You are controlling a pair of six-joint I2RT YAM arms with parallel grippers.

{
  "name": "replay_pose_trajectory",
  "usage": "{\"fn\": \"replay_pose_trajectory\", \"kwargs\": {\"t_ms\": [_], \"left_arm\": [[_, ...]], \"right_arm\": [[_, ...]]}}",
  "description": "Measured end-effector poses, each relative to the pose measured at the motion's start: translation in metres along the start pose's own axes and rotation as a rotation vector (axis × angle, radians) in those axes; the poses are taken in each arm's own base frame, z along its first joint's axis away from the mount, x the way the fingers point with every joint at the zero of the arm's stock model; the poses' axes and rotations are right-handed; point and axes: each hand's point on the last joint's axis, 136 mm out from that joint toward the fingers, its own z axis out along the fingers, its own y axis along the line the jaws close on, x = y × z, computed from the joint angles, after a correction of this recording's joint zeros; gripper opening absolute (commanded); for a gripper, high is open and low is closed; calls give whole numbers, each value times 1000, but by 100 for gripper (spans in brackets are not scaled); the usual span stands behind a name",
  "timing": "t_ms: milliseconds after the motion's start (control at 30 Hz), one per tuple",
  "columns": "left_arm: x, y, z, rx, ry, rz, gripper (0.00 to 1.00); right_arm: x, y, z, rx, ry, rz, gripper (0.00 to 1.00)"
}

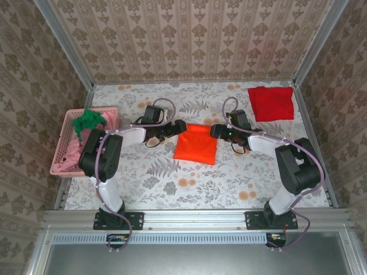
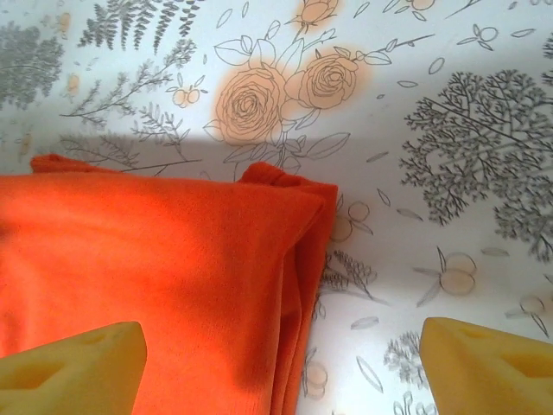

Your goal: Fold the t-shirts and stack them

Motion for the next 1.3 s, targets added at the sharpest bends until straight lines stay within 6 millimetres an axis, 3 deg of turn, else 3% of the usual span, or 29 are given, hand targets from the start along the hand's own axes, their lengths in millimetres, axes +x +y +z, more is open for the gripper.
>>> {"fn": "replay_pose_trajectory", "kwargs": {"t_ms": [133, 233, 367, 467, 533, 600, 767, 1033, 1300], "left_arm": [[4, -8, -10, 26, -8, 35, 96], [13, -8, -8, 27, 13, 65, 79], [31, -15, -2, 42, 65, 93, 64], [43, -20, 4, 58, 104, 104, 63], [51, -19, 9, 57, 132, 105, 70], [58, -14, 12, 46, 157, 103, 71], [65, -5, 15, 15, 187, 114, 61], [72, 8, 18, -29, 214, 118, 21], [73, 9, 23, -15, 217, 109, 17]], "right_arm": [[14, -3, -6, -26, -2, 83, 78], [27, 2, -3, -57, 35, 125, 74], [38, 18, 3, -103, 62, 131, 69], [50, 25, 11, -116, 96, 132, 68], [60, 26, 16, -115, 125, 136, 68], [59, 27, 17, -119, 124, 139, 68], [59, 28, 17, -122, 126, 149, 67], [58, 30, 20, -130, 132, 153, 65], [55, 50, 32, -176, 142, 127, 63]]}}
